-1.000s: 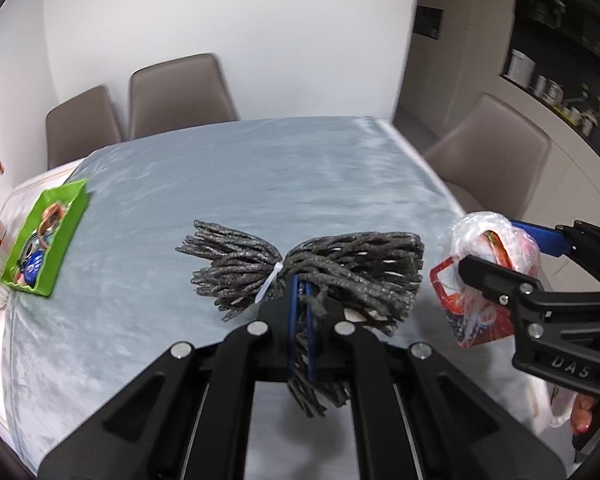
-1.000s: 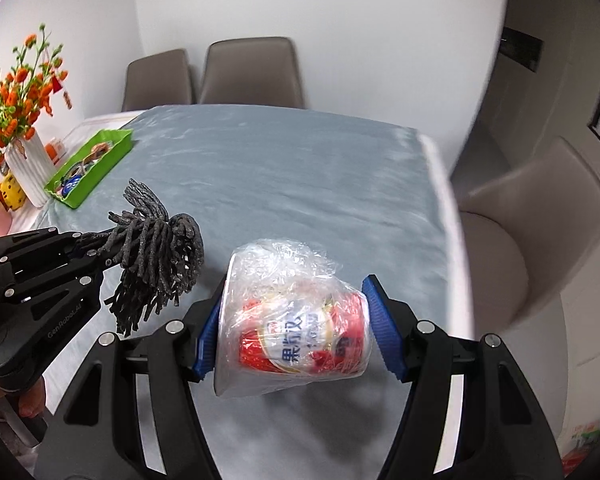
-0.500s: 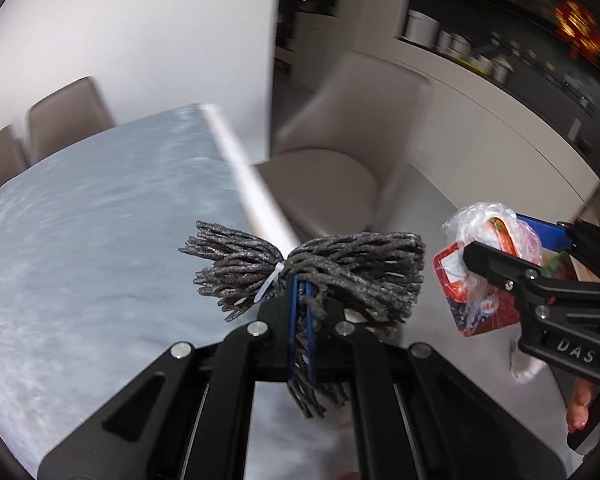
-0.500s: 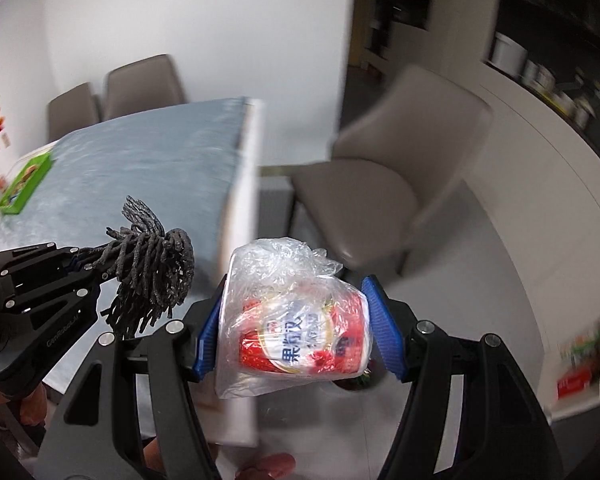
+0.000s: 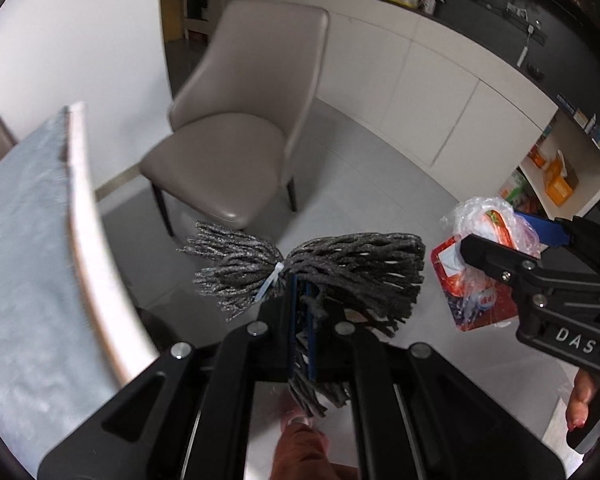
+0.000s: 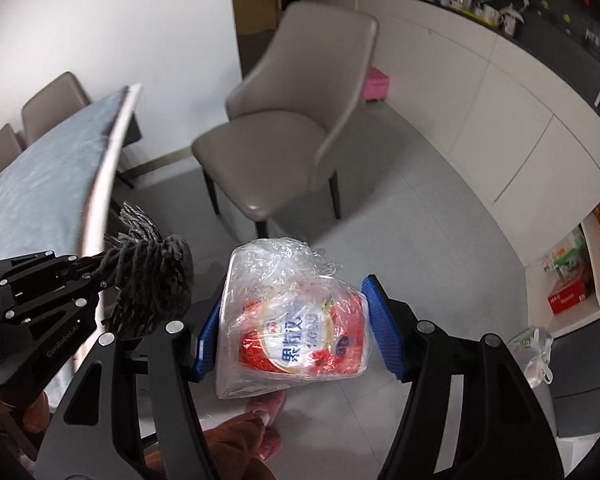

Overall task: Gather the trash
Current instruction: 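Carry the mop head and wrapped cup over the metal bin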

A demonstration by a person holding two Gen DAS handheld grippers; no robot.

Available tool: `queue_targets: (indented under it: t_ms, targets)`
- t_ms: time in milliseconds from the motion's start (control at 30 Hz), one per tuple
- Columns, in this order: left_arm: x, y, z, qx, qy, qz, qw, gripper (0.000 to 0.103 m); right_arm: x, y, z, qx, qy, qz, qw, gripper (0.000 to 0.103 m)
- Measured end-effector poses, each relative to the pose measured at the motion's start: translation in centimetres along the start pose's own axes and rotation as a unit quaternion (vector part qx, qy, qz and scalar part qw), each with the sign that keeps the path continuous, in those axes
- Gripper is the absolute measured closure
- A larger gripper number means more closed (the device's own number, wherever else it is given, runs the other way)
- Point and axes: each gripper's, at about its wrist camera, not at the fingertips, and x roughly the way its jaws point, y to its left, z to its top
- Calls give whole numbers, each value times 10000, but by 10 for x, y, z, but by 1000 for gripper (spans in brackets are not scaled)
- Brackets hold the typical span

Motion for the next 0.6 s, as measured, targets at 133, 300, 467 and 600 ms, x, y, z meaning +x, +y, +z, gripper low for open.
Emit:
queue_targets:
  t_ms: [133, 300, 467, 600]
  targets:
    - [46, -13, 13, 63, 223, -57, 9997, 98, 33, -21, 9, 58, 209, -67, 9997, 41]
    - [95, -25, 18, 43, 426, -54, 9991, 98, 72, -44, 18, 15, 318, -97, 9994, 41]
    - [139, -33, 15, -216, 629, 143, 9977, 98, 121, -64, 20, -208, 532, 148, 9983, 41]
    - [176, -34, 2, -598, 815, 345, 9943, 98, 161, -69, 11, -477, 772, 441, 9949, 41]
